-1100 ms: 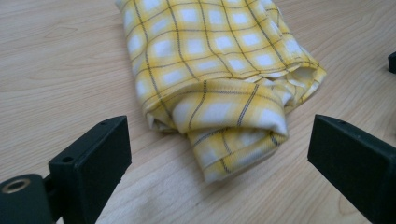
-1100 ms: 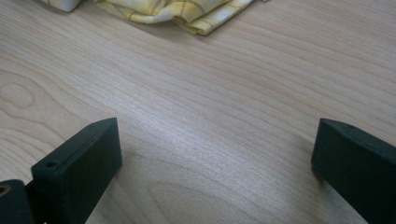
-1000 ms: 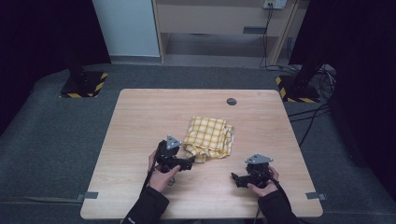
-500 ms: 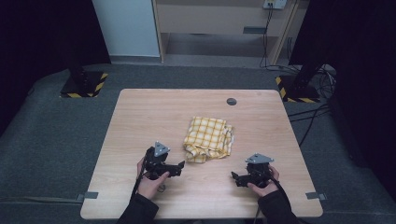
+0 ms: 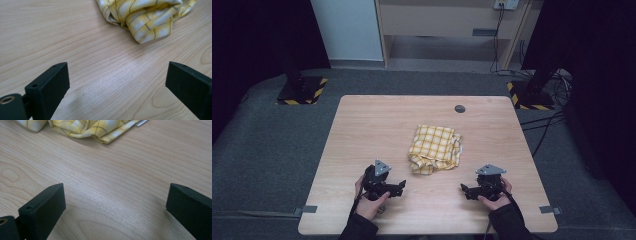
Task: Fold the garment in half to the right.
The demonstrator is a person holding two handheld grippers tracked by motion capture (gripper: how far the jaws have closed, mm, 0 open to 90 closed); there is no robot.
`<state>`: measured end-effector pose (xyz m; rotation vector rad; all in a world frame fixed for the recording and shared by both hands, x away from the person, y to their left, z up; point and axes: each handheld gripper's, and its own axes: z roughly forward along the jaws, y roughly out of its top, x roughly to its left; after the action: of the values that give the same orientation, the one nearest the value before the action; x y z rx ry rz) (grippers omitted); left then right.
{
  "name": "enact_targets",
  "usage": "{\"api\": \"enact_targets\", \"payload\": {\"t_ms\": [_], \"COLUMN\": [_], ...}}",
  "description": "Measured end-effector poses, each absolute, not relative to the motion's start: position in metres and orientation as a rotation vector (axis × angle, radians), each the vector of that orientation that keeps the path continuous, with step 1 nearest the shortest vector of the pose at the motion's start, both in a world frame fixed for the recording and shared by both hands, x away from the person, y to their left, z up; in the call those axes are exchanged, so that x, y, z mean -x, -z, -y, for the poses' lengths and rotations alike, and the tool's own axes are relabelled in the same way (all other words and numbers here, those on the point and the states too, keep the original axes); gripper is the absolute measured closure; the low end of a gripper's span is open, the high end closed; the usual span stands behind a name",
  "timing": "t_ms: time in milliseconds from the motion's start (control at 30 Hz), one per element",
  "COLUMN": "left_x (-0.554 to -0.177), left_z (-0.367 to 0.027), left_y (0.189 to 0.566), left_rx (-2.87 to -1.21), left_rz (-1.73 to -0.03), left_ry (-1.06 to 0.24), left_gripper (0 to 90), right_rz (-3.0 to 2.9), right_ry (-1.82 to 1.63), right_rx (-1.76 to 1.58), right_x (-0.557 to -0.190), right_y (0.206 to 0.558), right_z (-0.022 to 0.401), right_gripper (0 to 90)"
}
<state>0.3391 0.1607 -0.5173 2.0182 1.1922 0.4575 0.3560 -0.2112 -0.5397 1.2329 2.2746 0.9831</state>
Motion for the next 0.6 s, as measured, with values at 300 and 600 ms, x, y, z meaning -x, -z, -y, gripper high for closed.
{"api": "enact_targets", "payload": {"t_ms": [300, 600], "left_x": [-0.334, -0.330], "left_z": [-0.173, -0.185], "left_y": [0.528, 0.534], "left_rx": [-2.037, -2.054], "left_rz": [-1.220, -1.222], "left_ry": [-0.471, -0.492], "left_gripper": [4.4, 4.4], "right_rz": [-2.260, -2.241], "right_ry": [-0.995, -1.011], "right_rx": [-1.241, -1.247], "right_x": [-0.358, -0.360], "right_y": [0.539, 0.538], "right_z": [0.217, 0.224], "right_gripper": [2.7, 3.5]}}
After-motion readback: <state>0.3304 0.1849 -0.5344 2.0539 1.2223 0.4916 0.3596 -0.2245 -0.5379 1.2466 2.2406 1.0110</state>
